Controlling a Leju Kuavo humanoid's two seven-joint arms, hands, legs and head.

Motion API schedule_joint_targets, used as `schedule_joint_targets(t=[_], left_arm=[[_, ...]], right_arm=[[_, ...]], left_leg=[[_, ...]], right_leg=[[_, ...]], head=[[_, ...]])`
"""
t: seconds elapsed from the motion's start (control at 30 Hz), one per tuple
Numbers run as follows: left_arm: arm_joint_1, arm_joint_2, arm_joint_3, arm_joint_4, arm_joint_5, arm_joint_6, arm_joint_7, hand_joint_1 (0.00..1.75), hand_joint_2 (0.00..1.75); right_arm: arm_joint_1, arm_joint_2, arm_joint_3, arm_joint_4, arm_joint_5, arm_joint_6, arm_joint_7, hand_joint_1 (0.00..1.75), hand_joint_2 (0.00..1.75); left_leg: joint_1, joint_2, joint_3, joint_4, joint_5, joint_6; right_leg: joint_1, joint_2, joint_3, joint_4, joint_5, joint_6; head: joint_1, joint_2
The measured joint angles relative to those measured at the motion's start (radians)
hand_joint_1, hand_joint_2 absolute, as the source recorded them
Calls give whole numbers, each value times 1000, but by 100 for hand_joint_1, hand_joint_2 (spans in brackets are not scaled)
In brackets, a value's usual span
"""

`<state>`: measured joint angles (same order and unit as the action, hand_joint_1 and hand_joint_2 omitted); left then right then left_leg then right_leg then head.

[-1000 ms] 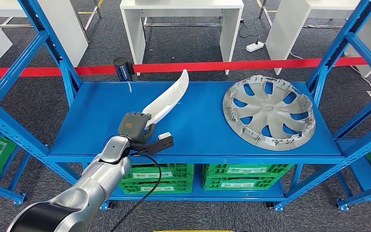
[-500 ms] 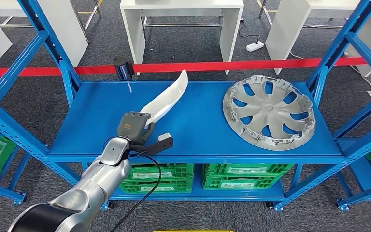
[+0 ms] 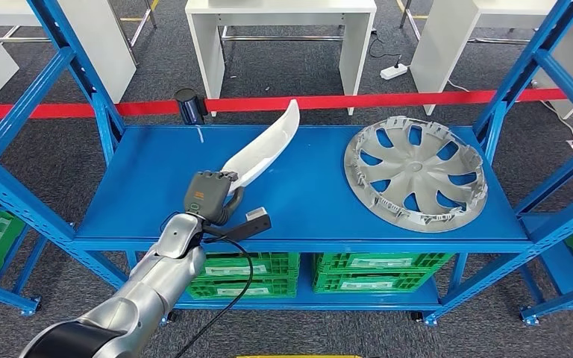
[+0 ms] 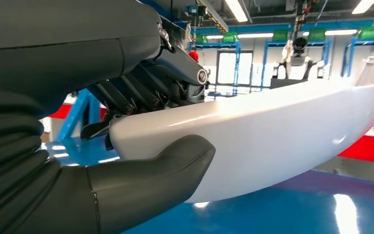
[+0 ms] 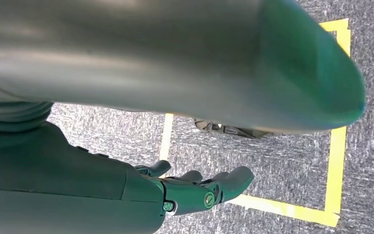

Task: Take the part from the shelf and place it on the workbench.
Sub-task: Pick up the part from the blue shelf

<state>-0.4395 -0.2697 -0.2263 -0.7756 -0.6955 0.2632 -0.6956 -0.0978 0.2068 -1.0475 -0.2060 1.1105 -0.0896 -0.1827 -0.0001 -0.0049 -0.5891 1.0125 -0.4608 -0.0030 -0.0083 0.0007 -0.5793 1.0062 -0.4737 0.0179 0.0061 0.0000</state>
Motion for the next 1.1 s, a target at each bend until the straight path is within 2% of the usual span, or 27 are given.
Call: schedule_joint_targets(t=[0.63, 0.87, 1.1], left_arm=[[27, 1, -41, -58, 40, -49, 5, 175, 175], [124, 33, -295, -356, 136, -225, 51, 175, 175], [165, 62, -463, -509, 183, -347, 69, 175, 175]], right_arm=[[1, 0, 0, 0, 0, 0, 0, 0, 0], [8, 0, 0, 0, 3, 0, 0, 0, 0], [9, 0, 0, 0, 5, 0, 4, 0, 0]], left_leg=[[0, 0, 0, 0, 0, 0], [0, 0, 0, 0, -2, 1], [0, 0, 0, 0, -2, 1]], right_leg=[[0, 0, 0, 0, -1, 1], [0, 0, 0, 0, -2, 1], [0, 0, 0, 0, -2, 1]], head=[[0, 0], [0, 0], [0, 0]])
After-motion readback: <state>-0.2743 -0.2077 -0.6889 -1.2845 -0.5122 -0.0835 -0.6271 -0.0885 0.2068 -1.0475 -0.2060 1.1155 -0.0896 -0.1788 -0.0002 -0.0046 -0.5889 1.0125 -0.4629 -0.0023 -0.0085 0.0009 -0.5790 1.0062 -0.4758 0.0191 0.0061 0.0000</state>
